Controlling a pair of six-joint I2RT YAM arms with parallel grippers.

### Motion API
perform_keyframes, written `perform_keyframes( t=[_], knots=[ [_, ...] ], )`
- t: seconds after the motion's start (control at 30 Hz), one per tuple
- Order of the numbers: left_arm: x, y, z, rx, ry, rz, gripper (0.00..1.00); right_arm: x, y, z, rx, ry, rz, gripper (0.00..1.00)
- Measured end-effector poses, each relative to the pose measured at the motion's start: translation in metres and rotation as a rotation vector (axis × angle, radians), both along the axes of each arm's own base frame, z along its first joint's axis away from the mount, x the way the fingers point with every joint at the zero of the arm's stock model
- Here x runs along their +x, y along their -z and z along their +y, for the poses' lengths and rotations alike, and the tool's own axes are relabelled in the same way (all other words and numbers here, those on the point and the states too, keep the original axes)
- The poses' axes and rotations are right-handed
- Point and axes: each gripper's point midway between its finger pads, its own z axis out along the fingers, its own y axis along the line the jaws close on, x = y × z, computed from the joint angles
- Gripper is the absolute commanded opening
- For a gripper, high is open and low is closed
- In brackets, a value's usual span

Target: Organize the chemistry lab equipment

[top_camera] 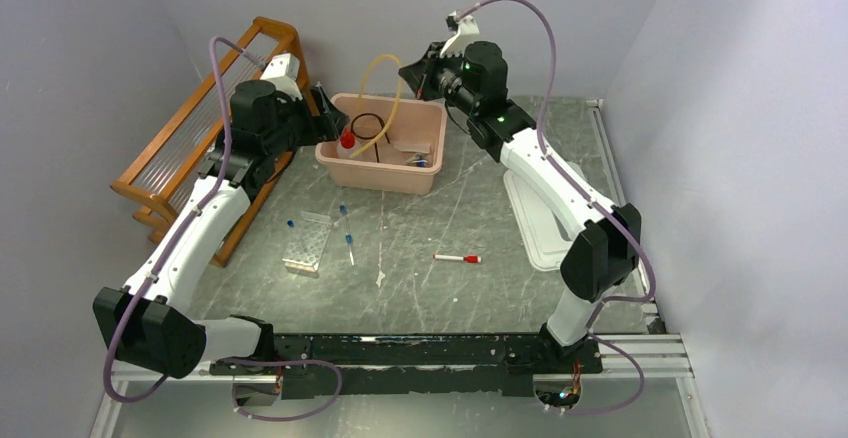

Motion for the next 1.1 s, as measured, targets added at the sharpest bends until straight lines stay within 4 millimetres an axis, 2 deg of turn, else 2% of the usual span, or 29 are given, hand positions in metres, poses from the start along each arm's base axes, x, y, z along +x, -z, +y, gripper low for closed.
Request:
perform_keyframes(
  t=[0.2,0.37,0.6,0.77,0.93,1.0,1.1],
  knots=[
    [0.0,0.001,0.001,0.002,-0.003,0.002,0.79,0.005,0.029,0.015,-0.003,-0.054,0.032,0.0],
    [0.0,0.001,0.001,0.005,-0.003,0.001,0.79,0.017,0.059,0.026,-0.013,-0.057,0.061,0.0],
    [0.002,0.004,0.001,0.014,0.0,0.006,0.78,0.036,0.101,0.028,-0.044,-0.005,0.123,0.0],
    [0.003,0.009,0.001,0.028,0.003,0.013,0.78,0.032,0.122,0.029,-0.074,-0.028,0.126,0.0],
    [0.004,0.011,0.002,0.039,0.003,0.014,0.78,0.018,0.16,0.028,-0.116,-0.075,0.161,0.0],
    [0.004,0.011,0.002,0.042,0.003,0.013,0.78,0.015,0.164,0.029,-0.118,-0.093,0.163,0.0],
    [0.004,0.011,0.002,0.044,0.002,0.012,0.78,0.011,0.152,0.033,-0.104,-0.119,0.127,0.0]
  ],
)
